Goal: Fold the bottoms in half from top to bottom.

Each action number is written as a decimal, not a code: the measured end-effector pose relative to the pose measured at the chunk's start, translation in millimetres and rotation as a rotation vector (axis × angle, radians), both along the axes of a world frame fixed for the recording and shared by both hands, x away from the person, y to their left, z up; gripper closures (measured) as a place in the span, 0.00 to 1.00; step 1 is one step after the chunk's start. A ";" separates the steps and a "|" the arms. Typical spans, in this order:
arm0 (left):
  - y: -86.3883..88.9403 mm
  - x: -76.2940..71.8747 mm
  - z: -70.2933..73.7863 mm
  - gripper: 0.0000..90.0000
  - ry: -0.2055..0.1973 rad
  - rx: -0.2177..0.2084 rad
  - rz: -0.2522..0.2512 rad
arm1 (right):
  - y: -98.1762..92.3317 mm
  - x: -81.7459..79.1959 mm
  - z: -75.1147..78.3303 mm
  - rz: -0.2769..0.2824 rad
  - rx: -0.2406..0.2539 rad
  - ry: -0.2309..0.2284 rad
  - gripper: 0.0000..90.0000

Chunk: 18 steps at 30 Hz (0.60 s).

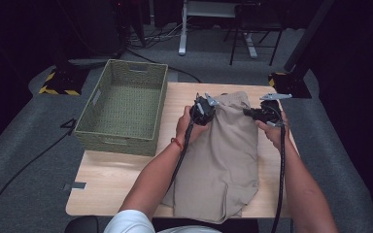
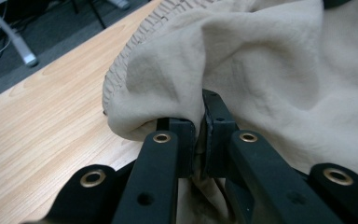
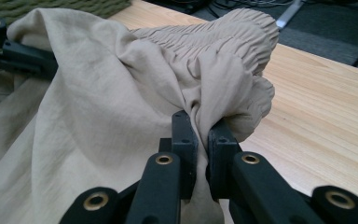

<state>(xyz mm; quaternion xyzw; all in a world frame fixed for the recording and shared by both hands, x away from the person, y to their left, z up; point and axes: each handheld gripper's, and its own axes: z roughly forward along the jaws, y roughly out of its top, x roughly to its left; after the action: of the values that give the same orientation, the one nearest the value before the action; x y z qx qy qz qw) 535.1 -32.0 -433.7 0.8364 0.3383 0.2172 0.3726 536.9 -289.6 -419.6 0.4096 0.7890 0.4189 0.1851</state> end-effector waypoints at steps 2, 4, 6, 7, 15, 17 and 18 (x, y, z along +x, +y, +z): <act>-3.5 8.1 -2.9 0.94 0.003 0.011 0.009 | -0.3 7.2 -3.9 -0.021 -0.012 0.004 0.94; -5.2 16.7 0.2 0.94 0.013 0.002 0.016 | -1.9 13.5 -4.4 -0.022 -0.021 -0.013 0.94; -5.9 20.5 11.7 0.94 -0.004 -0.019 0.035 | -6.0 20.5 4.2 -0.047 0.002 -0.036 0.94; -5.8 19.3 19.6 0.93 -0.029 -0.020 0.038 | -6.7 20.8 9.3 -0.044 0.008 -0.056 0.94; 8.6 -65.2 45.1 0.89 -0.255 0.081 -0.075 | -13.3 -43.6 53.8 0.201 0.094 -0.281 0.94; 16.3 -89.4 33.3 0.87 -0.249 0.103 -0.130 | -14.2 -65.4 48.3 0.267 0.083 -0.297 0.94; 20.6 -99.8 26.7 0.87 -0.246 0.101 -0.157 | -14.8 -76.1 43.6 0.301 0.086 -0.291 0.94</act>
<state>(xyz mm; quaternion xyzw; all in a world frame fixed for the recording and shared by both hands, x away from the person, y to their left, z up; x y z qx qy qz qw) 435.4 -11.3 -407.0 0.8450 0.2121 0.3049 0.3847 460.8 -304.4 -376.0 0.2298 0.7875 0.5300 0.2149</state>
